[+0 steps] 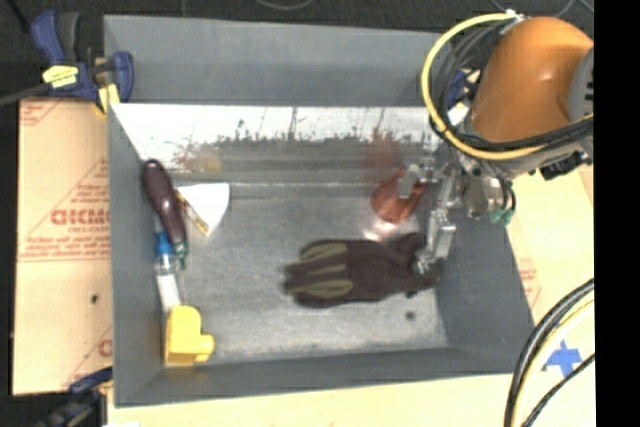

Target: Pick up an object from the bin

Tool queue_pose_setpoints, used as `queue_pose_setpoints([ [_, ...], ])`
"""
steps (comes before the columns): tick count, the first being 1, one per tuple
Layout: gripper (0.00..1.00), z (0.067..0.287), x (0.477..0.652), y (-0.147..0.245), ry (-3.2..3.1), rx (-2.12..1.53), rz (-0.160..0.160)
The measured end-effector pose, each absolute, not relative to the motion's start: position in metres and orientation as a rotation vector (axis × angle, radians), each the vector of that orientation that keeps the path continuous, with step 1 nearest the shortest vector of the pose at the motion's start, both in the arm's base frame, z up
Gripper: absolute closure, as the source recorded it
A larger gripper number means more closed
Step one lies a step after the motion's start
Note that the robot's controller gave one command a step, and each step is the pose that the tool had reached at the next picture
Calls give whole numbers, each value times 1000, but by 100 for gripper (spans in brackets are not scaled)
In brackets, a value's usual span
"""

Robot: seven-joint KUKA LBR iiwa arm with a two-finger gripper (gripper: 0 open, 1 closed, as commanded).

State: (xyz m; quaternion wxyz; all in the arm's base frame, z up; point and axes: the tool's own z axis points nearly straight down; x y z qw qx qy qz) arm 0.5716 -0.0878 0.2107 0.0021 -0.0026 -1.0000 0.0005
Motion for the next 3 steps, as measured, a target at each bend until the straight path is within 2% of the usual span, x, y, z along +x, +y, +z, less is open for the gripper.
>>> queue_pose_setpoints([
  [1,0,216,573,-88,-3146,-6,4],
  [2,0,178,576,-87,-3150,-88,2],
  [3,100,71,575,-90,-3145,-179,4],
])
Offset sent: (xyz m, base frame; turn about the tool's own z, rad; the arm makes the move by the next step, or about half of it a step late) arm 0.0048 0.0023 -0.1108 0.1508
